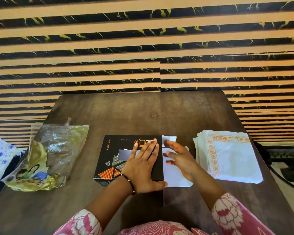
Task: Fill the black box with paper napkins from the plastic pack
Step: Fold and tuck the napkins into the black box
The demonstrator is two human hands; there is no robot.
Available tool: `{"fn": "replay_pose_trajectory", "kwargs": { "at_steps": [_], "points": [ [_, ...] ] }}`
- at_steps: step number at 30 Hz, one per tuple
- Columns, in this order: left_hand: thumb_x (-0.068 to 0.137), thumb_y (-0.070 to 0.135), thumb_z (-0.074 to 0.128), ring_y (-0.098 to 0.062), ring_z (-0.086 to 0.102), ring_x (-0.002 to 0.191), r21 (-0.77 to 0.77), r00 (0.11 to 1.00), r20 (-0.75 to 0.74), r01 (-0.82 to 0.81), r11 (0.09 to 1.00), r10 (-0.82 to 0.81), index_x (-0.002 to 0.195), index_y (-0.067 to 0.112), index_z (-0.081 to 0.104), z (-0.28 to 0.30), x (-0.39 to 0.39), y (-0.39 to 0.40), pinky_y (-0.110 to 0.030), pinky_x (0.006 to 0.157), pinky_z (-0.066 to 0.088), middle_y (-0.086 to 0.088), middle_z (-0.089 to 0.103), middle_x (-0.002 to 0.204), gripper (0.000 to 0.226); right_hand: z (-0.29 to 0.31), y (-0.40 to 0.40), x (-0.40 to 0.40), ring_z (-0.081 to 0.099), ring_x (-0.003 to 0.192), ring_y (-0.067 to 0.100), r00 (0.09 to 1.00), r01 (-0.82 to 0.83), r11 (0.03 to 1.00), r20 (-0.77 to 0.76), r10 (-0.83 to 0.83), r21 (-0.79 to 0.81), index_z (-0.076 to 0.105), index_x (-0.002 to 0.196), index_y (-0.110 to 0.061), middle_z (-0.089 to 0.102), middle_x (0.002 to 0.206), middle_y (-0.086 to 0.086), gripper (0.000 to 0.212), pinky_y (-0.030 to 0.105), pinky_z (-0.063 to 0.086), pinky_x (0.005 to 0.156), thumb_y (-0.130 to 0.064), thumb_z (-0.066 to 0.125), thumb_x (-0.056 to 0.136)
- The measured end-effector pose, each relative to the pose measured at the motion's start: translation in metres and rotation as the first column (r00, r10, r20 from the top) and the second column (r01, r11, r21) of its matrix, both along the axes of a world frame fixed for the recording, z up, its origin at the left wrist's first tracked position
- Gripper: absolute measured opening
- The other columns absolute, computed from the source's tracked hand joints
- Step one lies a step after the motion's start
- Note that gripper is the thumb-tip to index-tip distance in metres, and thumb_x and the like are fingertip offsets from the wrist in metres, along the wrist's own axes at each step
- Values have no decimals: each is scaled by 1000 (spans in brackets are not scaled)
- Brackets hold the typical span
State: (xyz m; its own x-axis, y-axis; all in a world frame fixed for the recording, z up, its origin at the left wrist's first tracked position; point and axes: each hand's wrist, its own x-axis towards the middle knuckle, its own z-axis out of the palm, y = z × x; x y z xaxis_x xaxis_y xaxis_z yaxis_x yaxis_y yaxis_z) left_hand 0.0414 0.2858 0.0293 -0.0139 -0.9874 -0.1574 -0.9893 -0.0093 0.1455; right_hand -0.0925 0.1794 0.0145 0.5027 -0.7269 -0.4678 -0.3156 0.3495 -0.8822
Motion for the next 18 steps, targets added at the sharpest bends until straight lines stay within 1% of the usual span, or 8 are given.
{"fn": "replay_pose_trajectory", "kwargs": {
  "at_steps": [3, 5, 6, 7, 9, 10, 14, 18],
  "points": [
    [67, 79, 33, -12, -26, 137, -4, 1000, 2, 9, 1000, -9, 144, 21, -15, 2, 0, 1, -48, 113, -18, 6, -29, 147, 108, 6, -12, 8, 48, 121, 19, 999, -26, 997, -45, 23, -78, 45, 132, -25, 47, 138, -2, 43, 30, 46, 91, -7, 48, 93],
    [67, 78, 35, -12, -26, 138, -12, 1000, 5, 10, 1000, -10, 144, 20, -14, 3, 0, 1, -49, 113, -17, 5, -29, 148, 108, 12, -17, 16, 48, 115, 15, 993, -97, 989, -76, 89, -111, 47, 131, -22, 50, 130, -4, 41, 30, 43, 95, -4, 44, 94],
    [67, 78, 35, -12, -26, 138, -8, 1000, 5, 12, 1000, -12, 144, 20, -14, 4, 0, 1, -49, 113, -17, 5, -29, 147, 108, 12, -19, 20, 48, 113, 13, 986, -140, 981, -111, 126, -132, 47, 131, -21, 52, 125, -5, 40, 31, 42, 97, -4, 43, 95],
    [67, 78, 36, -13, -26, 138, -2, 1000, 6, 16, 1000, -16, 144, 20, -14, 4, 1, 1, -49, 113, -17, 5, -29, 147, 108, 12, -21, 24, 48, 114, 14, 976, -179, 971, -156, 155, -156, 46, 131, -21, 52, 125, -6, 40, 32, 41, 100, -6, 43, 95],
    [68, 77, 37, -14, -25, 139, 8, 1000, 6, 23, 1000, -23, 144, 20, -14, 4, 1, 1, -49, 113, -18, 4, -30, 147, 108, 8, -23, 30, 49, 121, 19, 954, -229, 954, -240, 181, -193, 45, 133, -22, 52, 132, -1, 41, 36, 40, 104, -7, 42, 96],
    [68, 76, 38, -14, -25, 139, 10, 1000, 3, 24, 1000, -24, 144, 20, -14, 4, 1, 0, -49, 113, -19, 5, -31, 146, 108, 6, -23, 31, 48, 123, 21, 946, -244, 950, -263, 188, -197, 45, 134, -22, 52, 134, 1, 42, 36, 40, 103, -5, 41, 96],
    [69, 72, 44, -13, -28, 136, 6, 1000, -2, 26, 1000, -26, 144, 20, -14, 5, 1, 1, -48, 112, -20, 5, -32, 145, 108, 3, -21, 33, 47, 125, 23, 925, -305, 929, -298, 236, -211, 41, 136, -20, 50, 136, 4, 45, 30, 39, 98, 0, 38, 96],
    [69, 71, 44, -12, -29, 136, 0, 1000, -7, 26, 1000, -26, 144, 20, -14, 7, 1, 1, -48, 112, -19, 5, -32, 145, 108, -3, -17, 32, 42, 131, 27, 914, -337, 903, -324, 245, -268, 34, 140, -20, 43, 143, 6, 46, 35, 38, 104, -9, 43, 96]
  ]
}}
